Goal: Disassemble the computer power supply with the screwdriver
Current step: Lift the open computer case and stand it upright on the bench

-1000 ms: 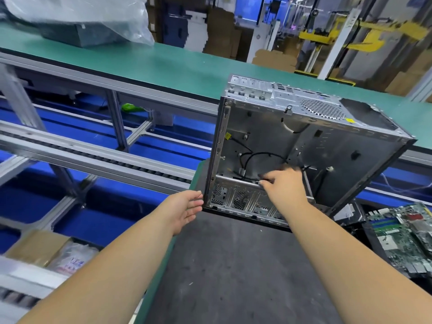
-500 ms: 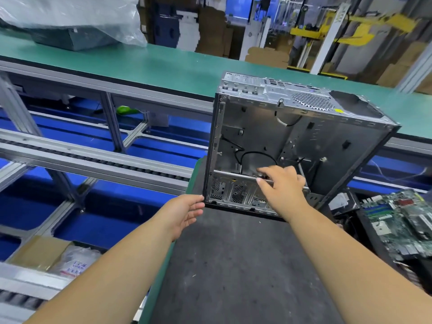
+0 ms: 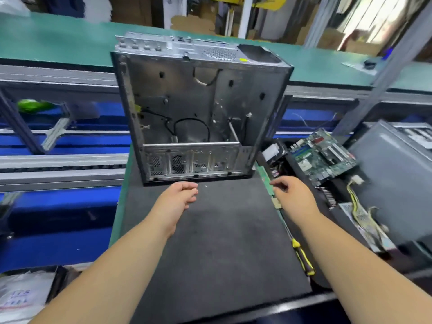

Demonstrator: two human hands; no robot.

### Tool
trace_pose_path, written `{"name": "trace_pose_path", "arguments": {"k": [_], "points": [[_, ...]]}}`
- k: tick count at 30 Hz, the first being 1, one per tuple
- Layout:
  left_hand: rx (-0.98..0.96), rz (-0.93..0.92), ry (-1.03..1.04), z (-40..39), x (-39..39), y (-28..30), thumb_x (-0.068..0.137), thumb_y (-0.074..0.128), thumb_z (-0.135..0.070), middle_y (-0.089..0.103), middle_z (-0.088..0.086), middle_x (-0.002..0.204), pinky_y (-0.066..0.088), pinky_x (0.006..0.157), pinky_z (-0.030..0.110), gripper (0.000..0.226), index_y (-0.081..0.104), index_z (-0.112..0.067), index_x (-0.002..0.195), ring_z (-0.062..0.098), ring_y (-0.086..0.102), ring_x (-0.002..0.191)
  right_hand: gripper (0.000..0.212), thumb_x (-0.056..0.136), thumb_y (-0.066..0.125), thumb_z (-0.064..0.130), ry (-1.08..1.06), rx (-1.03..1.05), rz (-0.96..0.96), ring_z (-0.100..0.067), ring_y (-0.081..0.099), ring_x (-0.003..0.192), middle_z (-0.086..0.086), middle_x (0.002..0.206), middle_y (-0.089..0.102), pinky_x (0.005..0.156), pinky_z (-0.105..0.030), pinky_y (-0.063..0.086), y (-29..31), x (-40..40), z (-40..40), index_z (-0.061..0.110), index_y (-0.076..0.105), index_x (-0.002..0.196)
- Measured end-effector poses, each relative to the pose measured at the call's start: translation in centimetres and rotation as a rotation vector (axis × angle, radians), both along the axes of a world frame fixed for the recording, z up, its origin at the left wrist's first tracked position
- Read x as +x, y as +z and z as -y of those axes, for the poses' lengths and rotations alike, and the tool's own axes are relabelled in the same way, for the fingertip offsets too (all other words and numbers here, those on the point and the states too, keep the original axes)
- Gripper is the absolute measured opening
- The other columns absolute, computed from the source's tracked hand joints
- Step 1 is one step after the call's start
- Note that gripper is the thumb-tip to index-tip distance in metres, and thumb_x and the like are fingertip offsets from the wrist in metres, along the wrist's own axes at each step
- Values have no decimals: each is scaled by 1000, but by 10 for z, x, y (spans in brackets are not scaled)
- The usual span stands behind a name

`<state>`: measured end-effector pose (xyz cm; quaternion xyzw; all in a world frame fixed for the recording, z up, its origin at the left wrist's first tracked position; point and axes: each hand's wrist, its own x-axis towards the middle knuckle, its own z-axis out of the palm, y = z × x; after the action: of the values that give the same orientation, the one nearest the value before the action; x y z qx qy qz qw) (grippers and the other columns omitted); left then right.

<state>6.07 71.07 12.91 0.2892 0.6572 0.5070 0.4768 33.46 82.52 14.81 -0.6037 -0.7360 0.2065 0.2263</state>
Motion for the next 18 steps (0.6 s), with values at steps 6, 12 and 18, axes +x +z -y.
{"name": "trace_pose_path", "arguments": {"k": [6,12,18], "points": [[17,-97,0,0,44,2,94,60,-15,68,-6,97,44,78,26,13,67,-24,100,9,63,84,5,88,69,22,-96,-204,69,-22,63,88,5,84,62,71,-27,38,-28,66,-7,20,67,92],[-7,-114,51,-5,91,6,91,62,-12,70,-7,89,45,73,22,14,70,-22,98,8,63,77,35,75,83,40,-7,-496,248,-21,64,82,0,88,65,69,-30,48,-48,91,-5,22,55,84],[-41,-120,75,-11,132,6,90,61,-11,70,-6,87,46,75,23,15,70,-21,98,8,62,76,42,67,87,48,164,-572,394,-21,58,102,1,92,66,79,-31,45,-52,98,-1,26,53,80]]}}
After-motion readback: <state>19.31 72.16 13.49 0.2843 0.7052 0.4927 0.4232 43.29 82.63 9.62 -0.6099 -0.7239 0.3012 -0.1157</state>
